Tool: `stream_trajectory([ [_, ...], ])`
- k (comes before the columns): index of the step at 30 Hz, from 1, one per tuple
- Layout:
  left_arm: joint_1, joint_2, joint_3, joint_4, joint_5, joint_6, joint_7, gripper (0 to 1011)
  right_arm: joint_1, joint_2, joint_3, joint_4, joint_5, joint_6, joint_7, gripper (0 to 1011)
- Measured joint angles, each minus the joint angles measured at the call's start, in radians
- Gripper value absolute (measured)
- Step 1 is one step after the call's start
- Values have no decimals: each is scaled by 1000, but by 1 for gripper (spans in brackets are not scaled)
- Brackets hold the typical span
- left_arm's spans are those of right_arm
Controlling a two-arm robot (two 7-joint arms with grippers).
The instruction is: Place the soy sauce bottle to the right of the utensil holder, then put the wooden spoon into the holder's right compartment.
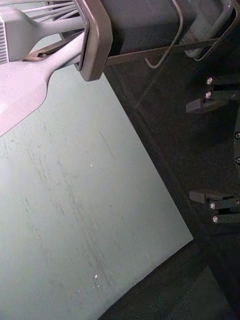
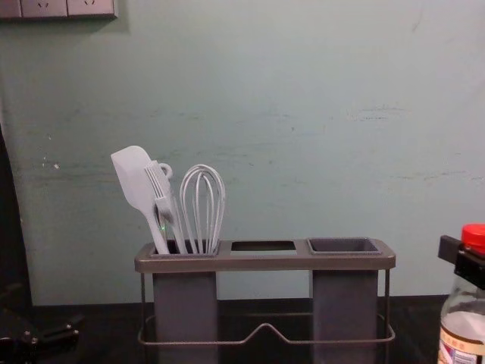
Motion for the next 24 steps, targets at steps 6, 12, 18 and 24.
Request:
stream_trajectory([
  [6,0,0,0,0,0,0,0,1000,74,-1,-16,78,-2,-9,25,382],
  [12,0,0,0,0,0,0,0,1000,137,-1,-29,159,11,-23,57,382],
  [18,0,0,0,0,0,0,0,1000,185,-11,-38,230,48,-50,91,382],
  [24,0,0,0,0,0,0,0,1000,203,-15,-46,259,62,-63,101,382],
])
